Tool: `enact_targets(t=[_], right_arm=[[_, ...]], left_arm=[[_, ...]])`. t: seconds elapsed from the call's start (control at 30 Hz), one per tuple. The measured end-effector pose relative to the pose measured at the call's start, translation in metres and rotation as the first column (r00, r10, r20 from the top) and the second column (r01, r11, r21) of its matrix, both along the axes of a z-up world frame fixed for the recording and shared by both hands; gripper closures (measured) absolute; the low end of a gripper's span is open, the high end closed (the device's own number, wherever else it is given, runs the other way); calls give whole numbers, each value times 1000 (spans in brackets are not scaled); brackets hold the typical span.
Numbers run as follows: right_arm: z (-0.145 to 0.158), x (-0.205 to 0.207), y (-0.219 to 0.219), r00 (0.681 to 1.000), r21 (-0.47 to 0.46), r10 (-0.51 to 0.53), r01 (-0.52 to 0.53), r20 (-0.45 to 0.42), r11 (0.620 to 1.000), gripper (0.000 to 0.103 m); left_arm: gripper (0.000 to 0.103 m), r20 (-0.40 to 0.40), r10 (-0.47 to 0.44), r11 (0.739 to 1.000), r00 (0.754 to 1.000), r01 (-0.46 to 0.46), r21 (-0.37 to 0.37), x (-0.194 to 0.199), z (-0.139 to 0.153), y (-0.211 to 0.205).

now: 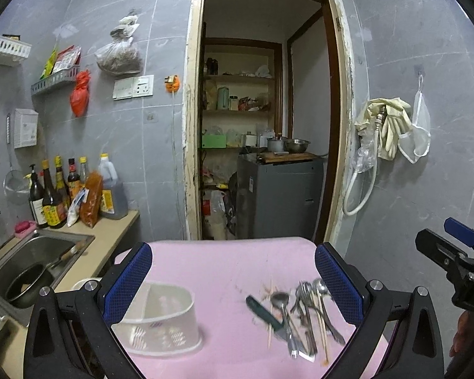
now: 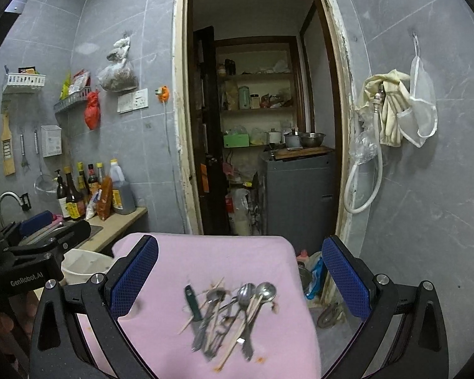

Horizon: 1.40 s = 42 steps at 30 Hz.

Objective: Organize utensils
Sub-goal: 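Move both grippers down toward the utensil pile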

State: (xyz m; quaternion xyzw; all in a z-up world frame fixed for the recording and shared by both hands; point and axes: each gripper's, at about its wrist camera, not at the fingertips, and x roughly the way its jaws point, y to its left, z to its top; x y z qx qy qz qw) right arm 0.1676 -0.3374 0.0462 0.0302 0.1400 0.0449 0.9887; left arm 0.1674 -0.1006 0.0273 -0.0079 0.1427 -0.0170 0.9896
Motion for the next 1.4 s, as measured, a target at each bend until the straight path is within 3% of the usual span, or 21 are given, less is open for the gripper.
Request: enact_targets(t=[0.3,0.43,0.6,0.77,1.0,1.3,1.4], right_arm=[[-58,66,-34,994,42,28,-23,-102,999,4],[-93,96,-43,981,76,58,-45,-184,996,22],[-131,130,-48,954,116,102,-71,-283,991,46],[-167,165,-51,912,146,133,-82,-387,986,61],[-210,205,-51,845,172,169,-93,-508,981,67],[-244,241,-52,769,214,266,-170,-582,962,75],[-248,249,-52,746,241,321,-218,-584,946,75]], left_arm=[[0,-26,13,999,1000,-12,48,64,-37,-38],[0,-108,0,998,994,6,58,89,-64,-53],[14,-244,2,999,970,11,52,121,-100,-64],[34,-394,30,999,919,-17,36,153,-136,-65],[42,-531,33,999,847,-40,-2,177,-170,-61],[46,-660,-23,993,751,-62,-105,200,-195,-44],[50,-672,-53,987,739,-65,-150,205,-197,-38]])
